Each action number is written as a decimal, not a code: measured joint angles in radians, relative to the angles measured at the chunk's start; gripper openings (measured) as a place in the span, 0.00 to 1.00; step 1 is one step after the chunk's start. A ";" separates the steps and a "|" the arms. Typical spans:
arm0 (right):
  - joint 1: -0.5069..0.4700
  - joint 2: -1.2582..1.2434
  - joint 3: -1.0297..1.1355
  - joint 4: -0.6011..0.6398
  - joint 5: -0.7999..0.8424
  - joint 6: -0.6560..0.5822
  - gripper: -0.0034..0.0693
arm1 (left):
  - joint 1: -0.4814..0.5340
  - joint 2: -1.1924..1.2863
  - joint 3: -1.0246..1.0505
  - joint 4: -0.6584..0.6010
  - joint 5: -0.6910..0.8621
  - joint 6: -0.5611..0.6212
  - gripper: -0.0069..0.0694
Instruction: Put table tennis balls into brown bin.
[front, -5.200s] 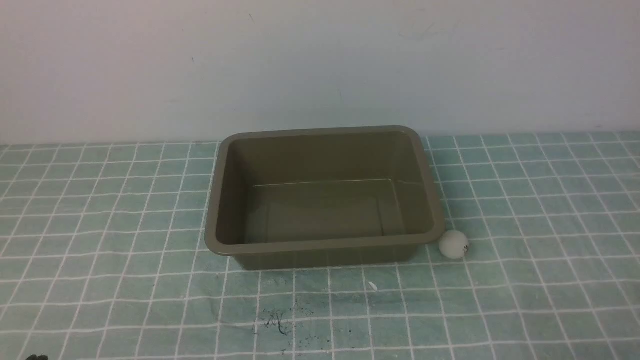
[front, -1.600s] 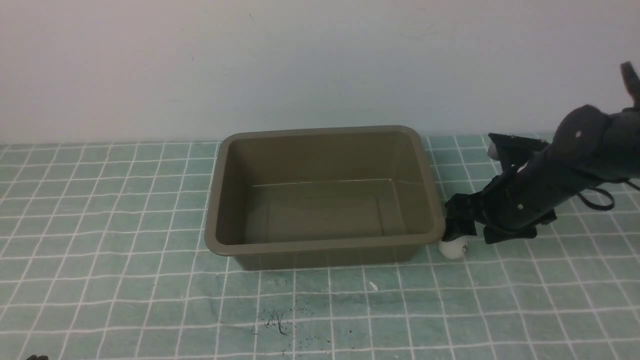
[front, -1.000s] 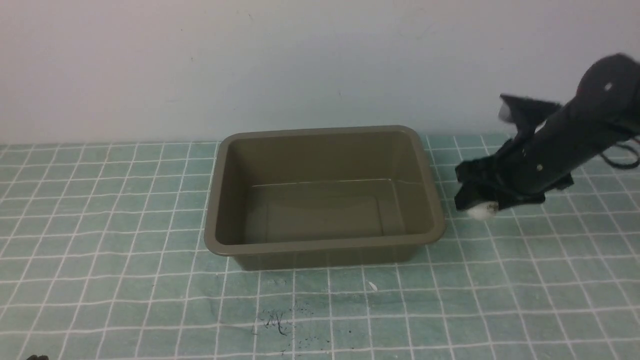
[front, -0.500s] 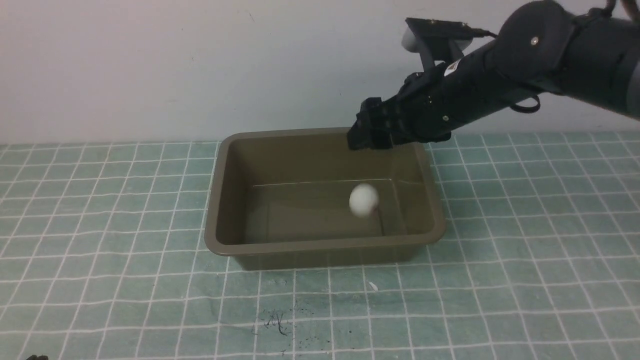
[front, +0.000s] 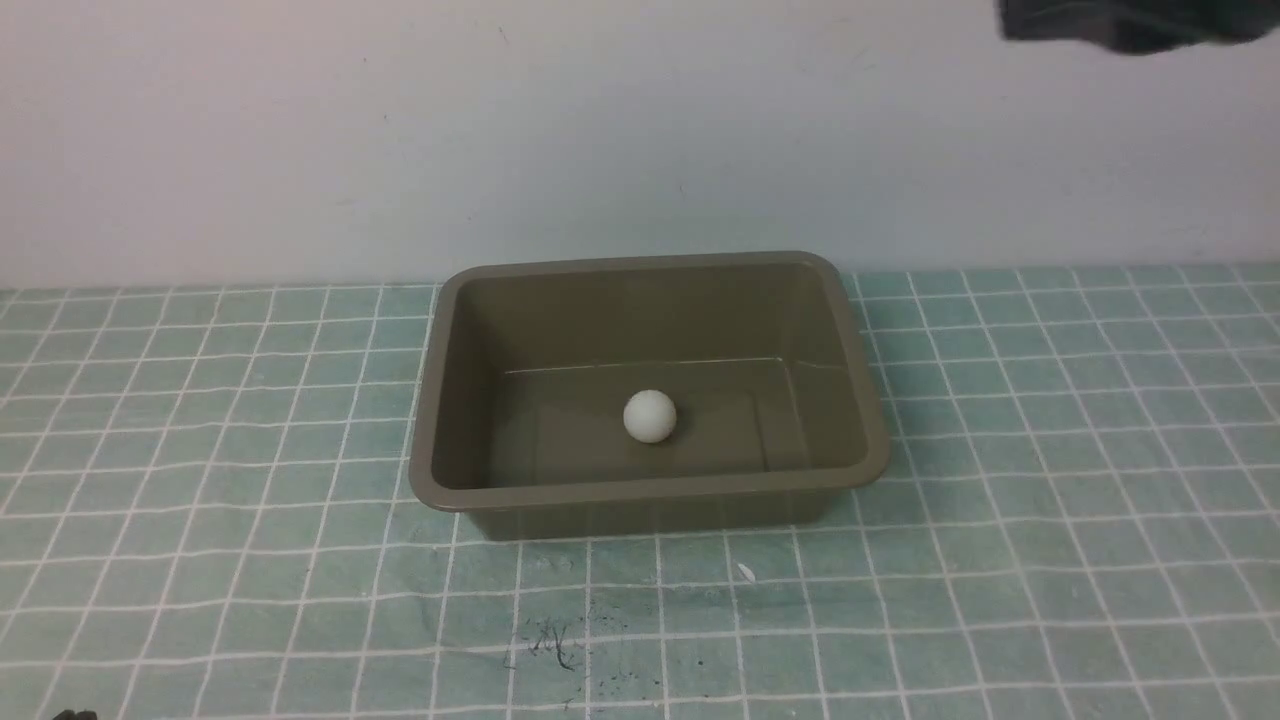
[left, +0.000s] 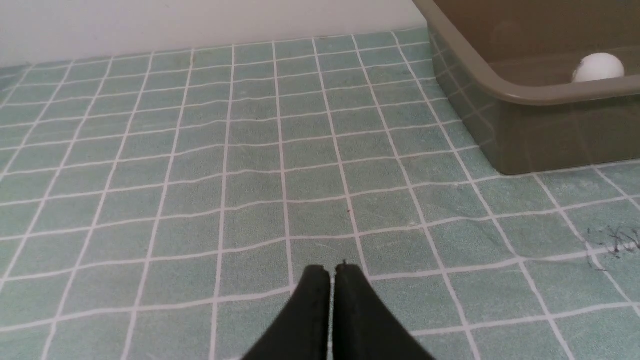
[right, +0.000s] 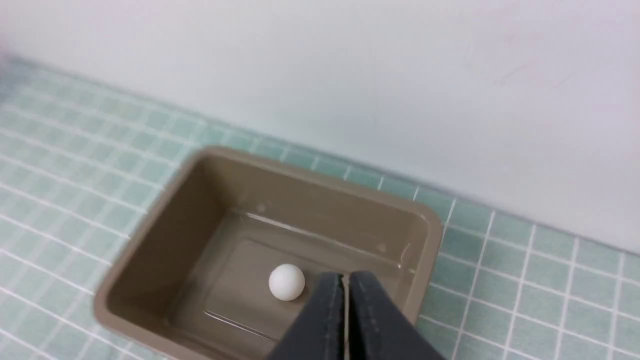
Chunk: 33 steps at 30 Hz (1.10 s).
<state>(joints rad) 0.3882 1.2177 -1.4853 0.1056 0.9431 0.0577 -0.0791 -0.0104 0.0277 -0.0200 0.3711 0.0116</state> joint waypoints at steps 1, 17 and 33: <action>0.000 -0.086 0.062 -0.008 -0.025 0.021 0.03 | 0.000 0.000 0.000 0.000 0.000 0.000 0.08; 0.000 -1.150 1.076 -0.181 -0.585 0.225 0.03 | 0.000 0.000 0.000 0.000 0.000 0.000 0.08; 0.000 -1.230 1.318 -0.246 -0.563 0.261 0.03 | 0.000 -0.001 0.000 0.000 0.000 0.000 0.08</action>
<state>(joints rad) 0.3882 -0.0126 -0.1672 -0.1403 0.3800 0.3184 -0.0791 -0.0111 0.0277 -0.0200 0.3711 0.0116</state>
